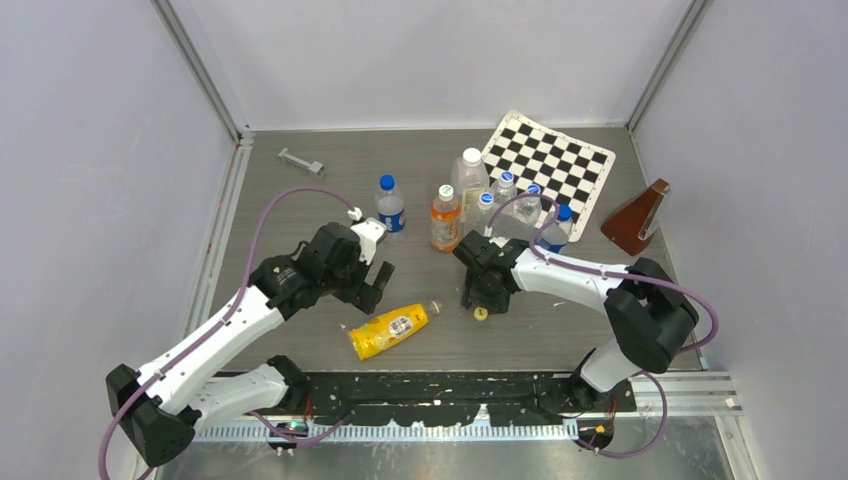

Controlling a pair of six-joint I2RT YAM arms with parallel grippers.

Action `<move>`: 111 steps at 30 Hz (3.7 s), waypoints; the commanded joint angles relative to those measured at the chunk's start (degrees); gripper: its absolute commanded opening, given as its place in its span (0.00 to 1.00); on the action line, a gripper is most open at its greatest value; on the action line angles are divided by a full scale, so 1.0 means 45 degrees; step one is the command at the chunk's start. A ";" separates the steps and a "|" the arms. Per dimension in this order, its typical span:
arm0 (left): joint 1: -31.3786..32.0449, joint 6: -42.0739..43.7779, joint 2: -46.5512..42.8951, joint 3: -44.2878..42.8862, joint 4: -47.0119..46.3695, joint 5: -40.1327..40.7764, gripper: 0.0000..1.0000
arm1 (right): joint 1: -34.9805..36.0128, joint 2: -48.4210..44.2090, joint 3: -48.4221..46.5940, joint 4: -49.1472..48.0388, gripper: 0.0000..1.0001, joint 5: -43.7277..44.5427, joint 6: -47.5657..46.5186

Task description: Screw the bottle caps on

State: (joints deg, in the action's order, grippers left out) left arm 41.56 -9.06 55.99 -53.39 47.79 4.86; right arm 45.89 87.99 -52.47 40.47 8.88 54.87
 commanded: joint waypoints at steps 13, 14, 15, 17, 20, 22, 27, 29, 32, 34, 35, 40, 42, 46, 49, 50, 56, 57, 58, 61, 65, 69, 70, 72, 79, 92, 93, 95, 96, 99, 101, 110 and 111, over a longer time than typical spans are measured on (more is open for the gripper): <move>0.0022 -0.0340 0.0035 -0.0012 -0.0629 -0.0502 1.00 | -0.0223 0.0306 0.0508 -0.0229 0.48 0.0003 0.0637; 0.0022 -0.0346 0.0056 -0.0012 -0.0638 -0.0527 1.00 | -0.0233 0.0271 0.0547 -0.0171 0.48 0.0004 0.0638; 0.0024 -0.0350 0.0068 -0.0012 -0.0639 -0.0548 1.00 | -0.0235 0.0252 0.0556 -0.0139 0.48 0.0010 0.0633; 0.0022 -0.0367 0.0114 -0.0012 -0.0654 -0.0628 1.00 | -0.0236 0.0184 0.0591 -0.0110 0.47 -0.0008 0.0638; 0.0022 -0.0370 0.0234 0.0022 -0.0767 -0.0980 1.00 | -0.0227 0.0142 0.0595 -0.0104 0.44 -0.0074 0.0569; 0.0022 -0.0370 0.0333 0.0027 -0.0808 -0.1497 1.00 | -0.0248 0.0148 0.0596 -0.0130 0.43 -0.0096 0.0551; 0.0032 -0.0244 0.0722 0.0109 -0.1030 -0.1927 0.99 | -0.0247 -0.0013 0.0713 -0.0268 0.32 -0.0162 0.0539; 0.0051 -0.0114 0.0880 0.0223 -0.1302 -0.2194 0.97 | -0.0255 -0.0308 0.0745 -0.0275 0.27 -0.0134 0.0497; 0.0331 -0.0015 0.1317 0.0267 -0.1599 -0.2185 0.96 | -0.0247 -0.0937 0.0827 -0.0267 0.18 -0.0055 0.0341; 0.0648 0.0090 0.1729 0.0153 -0.1620 -0.1926 0.96 | -0.0253 -0.1569 0.0870 -0.0263 0.12 0.0014 0.0142; 0.0884 0.0198 0.1971 0.0073 -0.1607 -0.1711 0.96 | -0.0255 -0.2039 0.0901 -0.0263 0.08 0.0025 0.0068; 0.1815 0.0840 0.3440 -0.0280 -0.1597 -0.0514 0.96 | -0.0240 -0.4309 0.1071 -0.0529 0.01 0.0147 -0.0780; 0.1983 0.0899 0.3961 -0.0361 -0.1664 -0.0476 0.97 | -0.0237 -0.5213 0.1247 -0.0838 0.01 0.0122 -0.1148; 0.2034 0.0821 0.4582 -0.0173 -0.2243 -0.0549 0.96 | -0.0237 -0.6658 0.1655 -0.1435 0.01 0.0179 -0.1739; 0.2034 0.0475 0.4758 0.0160 -0.2870 -0.0792 0.96 | -0.0246 -0.7179 0.1960 -0.1680 0.01 0.0194 -0.1924; 0.2034 0.0327 0.4823 0.0325 -0.3128 -0.0974 0.96 | -0.0244 -0.7309 0.2028 -0.1769 0.01 0.0184 -0.1952; 0.2014 -0.0452 0.5402 0.1115 -0.4320 -0.1418 0.96 | -0.0237 -0.7234 0.2135 -0.1950 0.01 -0.0017 -0.1946; 0.2014 -0.0556 0.5509 0.1186 -0.4393 -0.1316 0.96 | -0.0241 -0.7254 0.2142 -0.1985 0.01 -0.0084 -0.1956; 0.1973 -0.0639 0.5632 0.1139 -0.4305 -0.1359 0.96 | -0.0239 -0.7270 0.2161 -0.2085 0.01 -0.0131 -0.1977; 0.1937 -0.0833 0.6028 0.1084 -0.4215 -0.1542 0.95 | -0.0249 -0.7366 0.2206 -0.2226 0.01 -0.0202 -0.2013; 0.1917 -0.1112 0.6367 0.1063 -0.4024 -0.1709 0.94 | -0.0247 -0.7420 0.2249 -0.2323 0.01 -0.0206 -0.2020; 0.1917 -0.1247 0.6278 0.1128 -0.3800 -0.1673 0.89 | -0.0242 -0.7452 0.2265 -0.2392 0.01 -0.0255 -0.1987; 0.1917 -0.1248 0.6212 0.1139 -0.3754 -0.1626 0.87 | -0.0239 -0.7457 0.2265 -0.2401 0.01 -0.0260 -0.1981; 0.1917 -0.1263 0.6075 0.1187 -0.3659 -0.1585 0.82 | -0.0242 -0.7462 0.2255 -0.2410 0.01 -0.0283 -0.2004; 0.1951 -0.1364 0.5399 0.1479 -0.3952 -0.1491 0.65 | -0.0237 -0.7871 0.2327 -0.2983 0.01 -0.0573 -0.2475; 0.1995 0.0653 0.1417 0.1991 -0.5808 -0.2245 0.40 | -0.0261 -0.7776 0.1314 -0.3095 0.03 -0.1728 -0.4403; 0.1995 0.0869 0.1134 0.2058 -0.5914 -0.2286 0.38 | -0.0258 -0.7834 0.1252 -0.3105 0.03 -0.2181 -0.4728; 0.1995 0.1363 0.0635 0.2126 -0.6043 -0.2297 0.35 | -0.0256 -0.7965 0.1037 -0.3162 0.03 -0.2716 -0.5355; 0.1995 0.1661 0.0397 0.2077 -0.6059 -0.2287 0.33 | -0.0271 -0.7997 0.0806 -0.3131 0.03 -0.2882 -0.5600; 0.1995 0.2940 -0.0227 0.1845 -0.6030 -0.2514 0.25 | -0.0336 -0.8005 0.0105 -0.2826 0.04 -0.3715 -0.6803; 0.1995 0.3938 -0.0576 0.1710 -0.6114 -0.2706 0.23 | -0.0408 -0.7909 -0.0461 -0.2597 0.04 -0.4463 -0.7470; 0.1995 0.6350 -0.1066 0.1027 -0.6362 -0.4443 0.13 | -0.0548 -0.7557 -0.2028 -0.2256 0.04 -0.7861 -1.0148; 0.2000 0.6454 -0.1105 0.1024 -0.6436 -0.4665 0.13 | -0.0549 -0.7574 -0.2104 -0.2260 0.04 -0.7935 -1.0282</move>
State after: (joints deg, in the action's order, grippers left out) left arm 50.50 14.17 52.51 -45.98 22.81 -10.33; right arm 43.68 53.69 -58.96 29.65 -19.18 15.75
